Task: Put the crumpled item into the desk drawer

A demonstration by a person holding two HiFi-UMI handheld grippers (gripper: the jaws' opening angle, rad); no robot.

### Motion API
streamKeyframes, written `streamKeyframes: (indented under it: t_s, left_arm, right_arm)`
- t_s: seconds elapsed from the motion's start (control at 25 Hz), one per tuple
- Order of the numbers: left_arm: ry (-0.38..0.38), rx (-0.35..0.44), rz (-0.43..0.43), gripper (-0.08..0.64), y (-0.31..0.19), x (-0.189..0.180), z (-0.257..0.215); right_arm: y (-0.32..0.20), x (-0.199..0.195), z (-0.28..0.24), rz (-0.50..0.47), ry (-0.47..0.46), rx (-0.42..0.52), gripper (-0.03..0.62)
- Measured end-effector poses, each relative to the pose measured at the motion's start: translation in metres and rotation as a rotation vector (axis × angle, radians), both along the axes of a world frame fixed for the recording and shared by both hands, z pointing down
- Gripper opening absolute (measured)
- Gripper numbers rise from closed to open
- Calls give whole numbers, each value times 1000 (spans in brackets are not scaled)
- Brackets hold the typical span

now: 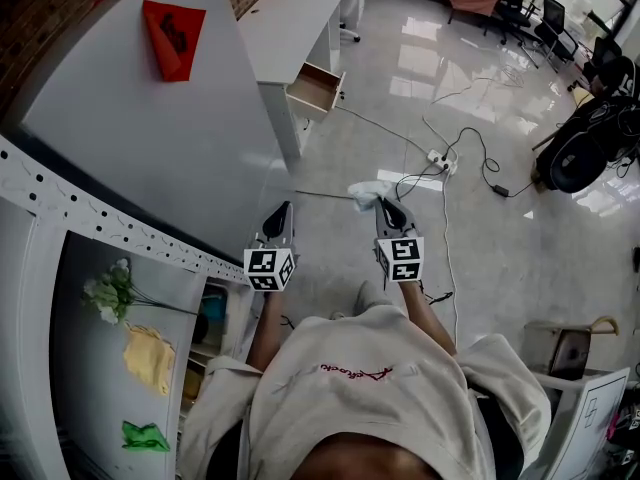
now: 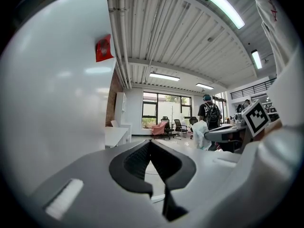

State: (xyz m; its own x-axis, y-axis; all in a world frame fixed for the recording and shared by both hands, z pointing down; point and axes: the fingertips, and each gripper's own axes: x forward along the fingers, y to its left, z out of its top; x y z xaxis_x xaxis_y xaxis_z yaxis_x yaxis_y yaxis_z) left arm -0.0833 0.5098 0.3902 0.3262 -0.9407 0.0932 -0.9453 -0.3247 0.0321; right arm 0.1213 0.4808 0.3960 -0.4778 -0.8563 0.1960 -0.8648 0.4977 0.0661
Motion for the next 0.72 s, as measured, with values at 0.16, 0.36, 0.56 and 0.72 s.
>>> streamKeyframes:
  t_s: [0.16, 0.36, 0.56, 0.72]
  left_arm:
    - [0, -6, 1, 9, -6, -3, 4]
    - [5, -4, -1, 9, -25, -2, 8]
    - [12, -16, 6, 9, -59, 2, 17]
    - [10, -15, 5, 9, -95, 6, 16]
  right_arm:
    - [-6, -1, 4, 6, -2, 0, 14]
    - [-24, 0, 13, 7, -4, -11, 14]
    - [-58, -4, 21, -1, -4, -22, 14]
    - [-96, -5, 19, -11, -10, -13, 14]
